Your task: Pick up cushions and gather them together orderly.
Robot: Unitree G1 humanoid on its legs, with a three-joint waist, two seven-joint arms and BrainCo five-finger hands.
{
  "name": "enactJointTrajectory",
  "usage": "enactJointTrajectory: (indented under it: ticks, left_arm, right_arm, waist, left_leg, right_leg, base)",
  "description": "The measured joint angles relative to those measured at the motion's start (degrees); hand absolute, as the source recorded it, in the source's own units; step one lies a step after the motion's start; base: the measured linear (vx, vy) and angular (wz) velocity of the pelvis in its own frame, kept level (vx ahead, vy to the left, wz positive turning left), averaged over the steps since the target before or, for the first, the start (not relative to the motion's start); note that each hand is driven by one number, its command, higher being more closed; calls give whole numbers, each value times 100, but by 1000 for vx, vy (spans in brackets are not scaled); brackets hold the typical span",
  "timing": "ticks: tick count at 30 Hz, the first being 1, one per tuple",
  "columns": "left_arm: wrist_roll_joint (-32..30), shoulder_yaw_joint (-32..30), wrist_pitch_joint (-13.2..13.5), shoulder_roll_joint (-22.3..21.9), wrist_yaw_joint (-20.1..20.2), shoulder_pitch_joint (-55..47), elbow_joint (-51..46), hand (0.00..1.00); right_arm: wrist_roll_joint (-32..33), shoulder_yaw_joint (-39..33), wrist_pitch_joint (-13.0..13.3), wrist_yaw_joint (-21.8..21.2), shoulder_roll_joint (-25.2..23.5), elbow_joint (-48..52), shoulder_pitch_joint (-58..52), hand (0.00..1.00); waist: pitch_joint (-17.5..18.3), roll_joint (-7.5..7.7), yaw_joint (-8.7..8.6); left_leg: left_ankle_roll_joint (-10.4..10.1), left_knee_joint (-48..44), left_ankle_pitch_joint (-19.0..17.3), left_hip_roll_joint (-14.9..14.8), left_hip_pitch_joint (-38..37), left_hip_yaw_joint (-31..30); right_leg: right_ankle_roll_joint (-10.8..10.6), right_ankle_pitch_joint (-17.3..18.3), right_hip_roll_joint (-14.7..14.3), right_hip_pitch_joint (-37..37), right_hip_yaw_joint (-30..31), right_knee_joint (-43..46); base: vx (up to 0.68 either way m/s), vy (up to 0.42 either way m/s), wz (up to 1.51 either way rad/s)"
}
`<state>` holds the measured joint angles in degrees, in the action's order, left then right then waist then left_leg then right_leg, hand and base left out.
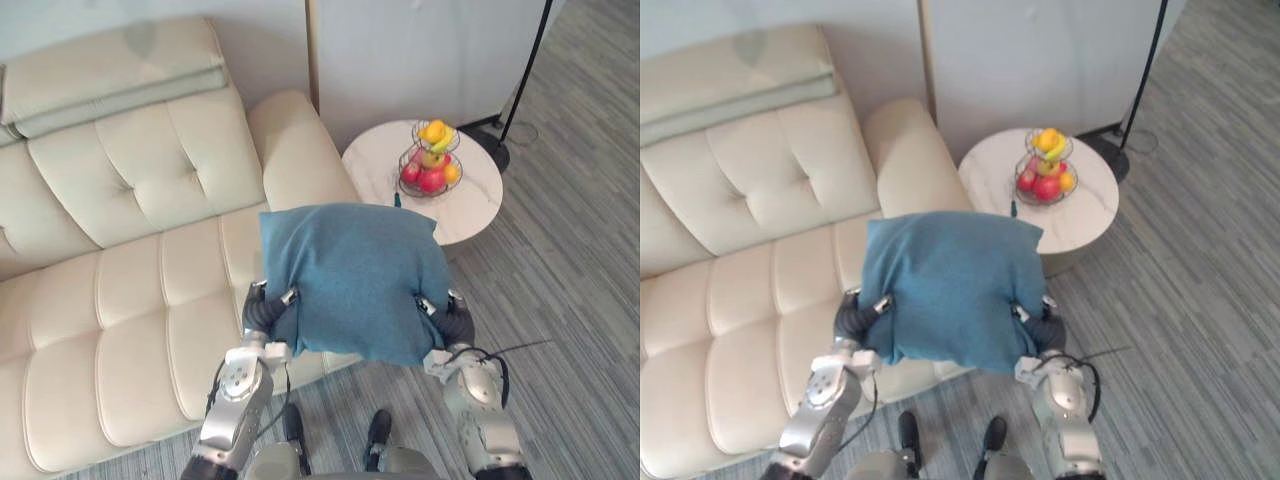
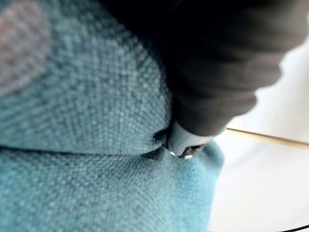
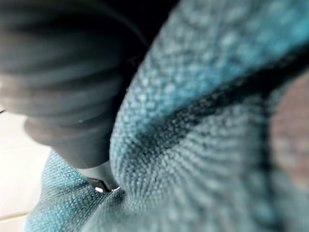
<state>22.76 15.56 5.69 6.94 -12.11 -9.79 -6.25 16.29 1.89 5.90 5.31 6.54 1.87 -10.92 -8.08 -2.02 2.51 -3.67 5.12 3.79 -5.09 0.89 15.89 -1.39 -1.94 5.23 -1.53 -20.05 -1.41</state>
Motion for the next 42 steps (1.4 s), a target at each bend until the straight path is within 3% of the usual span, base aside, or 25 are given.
enactJointTrajectory:
  ticks: [5, 9, 12, 14, 16, 18, 20, 21, 23, 24, 25, 26, 27, 28, 29, 30, 31, 32, 34, 36, 37, 42]
  left_arm:
    - [117, 2, 3, -4, 196, -630, -231, 100]
    - [170, 9, 3, -5, 235, -725, -212, 100]
    - [208, 24, 3, -9, 235, -713, -166, 100]
    - [209, 77, 2, -79, 235, -603, 49, 100]
    - [210, 77, 1, -185, 231, -511, 202, 100]
    - [210, 154, 1, -315, 229, -446, 308, 100]
    - [210, 257, 1, -407, 230, -426, 413, 100]
    - [213, 339, 2, -362, 233, -290, 588, 100]
    - [223, 338, 5, -96, 232, -184, 662, 100]
    - [226, 338, 4, -24, 233, -141, 731, 100]
    - [226, 340, 2, -38, 234, -142, 800, 100]
    - [226, 340, -4, -35, 236, -173, 893, 100]
    - [226, 338, -16, -35, 236, -177, 942, 100]
    - [226, 312, -32, -35, 236, -176, 933, 100]
    - [224, 243, -33, -35, 234, -171, 924, 100]
    - [221, 227, -33, -33, 228, -168, 923, 100]
    - [217, 223, -35, -30, 228, -170, 922, 100]
    - [210, 228, -36, -26, 230, -169, 920, 100]
    - [205, 246, -36, -35, 231, -167, 900, 100]
    - [198, 265, -41, -53, 232, -140, 893, 100]
    - [167, 306, -87, -93, 230, -111, 872, 100]
    - [97, 411, -105, -96, 230, -107, 677, 100]
  right_arm:
    - [-6, -1, 88, -197, -162, 193, -489, 100]
    - [-54, -1, 148, -196, -175, 172, -543, 100]
    - [-54, -76, 242, -182, -178, 58, -491, 100]
    - [-55, -194, 261, -112, -168, -136, -326, 100]
    - [-56, -244, 260, -7, -144, -343, -104, 100]
    - [-63, -316, 261, 69, 3, -411, -63, 100]
    - [-65, -395, 261, 137, 158, -527, -59, 100]
    - [-70, -430, 257, 219, 73, -760, 4, 100]
    - [-94, -430, 253, 241, -188, -949, 21, 100]
    - [-179, -430, 249, 262, -250, -1028, 35, 100]
    - [-242, -431, 247, 264, -229, -1109, 35, 100]
    - [-274, -401, 226, 266, -202, -1301, 66, 100]
    - [-278, -389, 203, 266, -191, -1404, 100, 100]
    - [-282, -382, 169, 271, -152, -1574, 240, 100]
    - [-286, -374, 125, 272, -175, -1686, 367, 100]
    - [-286, -356, 95, 280, -205, -1693, 376, 100]
    - [-285, -351, 63, 285, -224, -1693, 344, 100]
    - [-284, -361, 54, 284, -198, -1691, 350, 100]
    - [-284, -348, 57, 280, -153, -1608, 374, 100]
    - [-283, -353, 59, 279, -99, -1562, 391, 100]
    - [-282, -378, 59, 308, -79, -1550, 341, 100]
    - [-380, -462, 52, 412, -81, -932, 102, 100]
  waist:
    - [349, 10, 36]
    - [354, 3, 54]
    - [352, 34, 46]
    - [343, 86, 6]
    - [362, 131, -77]
    - [462, -31, -181]
    - [633, -294, -223]
    - [665, -194, -252]
    - [654, 144, -235]
    - [628, 176, -218]
    - [583, 127, -185]
    - [559, 153, -115]
    - [558, 148, -82]
    - [448, 32, -22]
    - [335, -55, -44]
    - [285, -80, -48]
    - [246, -58, -52]
    - [244, -26, -105]
    - [245, 70, -157]
    - [254, 61, -170]
    - [274, -17, -183]
    - [311, 22, -178]
  left_leg:
    - [-29, -240, -196, -27, -93, -97]
    - [-96, -1169, -598, -152, 296, -384]
    - [22, -1395, -806, -278, 549, -299]
    - [318, -1824, -921, -533, 806, 204]
    - [188, -1819, -897, -745, 908, 261]
    - [-164, -1701, -726, -1083, 900, 423]
    - [-230, -1570, -513, -1347, 865, 494]
    - [-631, -1520, -350, -1092, 825, 513]
    - [-398, -1756, -636, -664, 919, 465]
    - [-200, -2424, -1099, -615, 1219, 371]
    - [-116, -2845, -1379, -582, 1327, 333]
    - [41, -3030, -1619, -446, 1276, 395]
    - [128, -3039, -1681, -346, 1215, 432]
    - [297, -2977, -1754, -217, 1087, 522]
    - [354, -2934, -1762, -190, 999, 519]
    - [422, -2840, -1758, -128, 926, 490]
    - [515, -2570, -1700, 38, 741, 459]
    - [587, -2294, -1601, 217, 601, 417]
    - [654, -1838, -1414, 568, 390, 378]
    - [683, -1726, -1371, 781, 303, 269]
    - [670, -1737, -1363, 788, 295, 96]
    - [668, -1704, -1363, 879, -9, -185]
  right_leg:
    - [-19, 85, -5, 259, -39, 1]
    - [-5, 227, 1, 398, -265, 161]
    - [52, 241, 46, 334, -513, 206]
    - [60, 223, 286, 233, -744, 282]
    - [-86, 131, 568, 152, -812, 319]
    - [-319, 6, 764, 160, -953, 293]
    - [-561, -107, 831, 176, -1048, 267]
    - [-728, -261, 1093, 301, -1071, 164]
    - [-792, -441, 1540, 381, -1130, 161]
    - [-890, -570, 1730, 359, -1127, 381]
    - [-878, -580, 1893, 315, -1107, 731]
    - [-807, -631, 2260, 97, -1021, 1345]
    - [-593, -780, 2446, -73, -984, 1673]
    - [275, -853, 2685, -493, -950, 2419]
    - [300, -353, 2545, -864, -644, 3206]
    - [78, 72, 2310, -1036, -406, 3635]
    - [-144, 666, 1819, -1182, -90, 3986]
    - [-356, 1021, 1342, -1183, 32, 3936]
    - [-308, 1389, 737, -1131, 4, 3332]
    - [121, 1530, 409, -954, 162, 2565]
    - [92, 1435, 330, -768, 179, 2339]
    - [75, 1407, 313, -121, 159, 1863]
  base:
    - [18, 4, 4]
    - [-16, 2, 30]
    - [-24, 23, 38]
    - [-16, 110, 40]
    - [2, 183, 31]
    - [46, 366, 40]
    - [75, 394, 46]
    - [116, 472, 56]
    - [104, 526, 53]
    - [45, 432, 37]
    - [46, 469, 25]
    - [62, 490, 7]
    - [71, 476, -14]
    - [85, 501, -17]
    - [67, 375, -12]
    - [83, 401, 13]
    - [87, 262, 42]
    - [104, 238, 55]
    - [152, 167, 46]
    - [198, 105, 36]
    - [221, 75, 49]
    - [199, 49, 41]
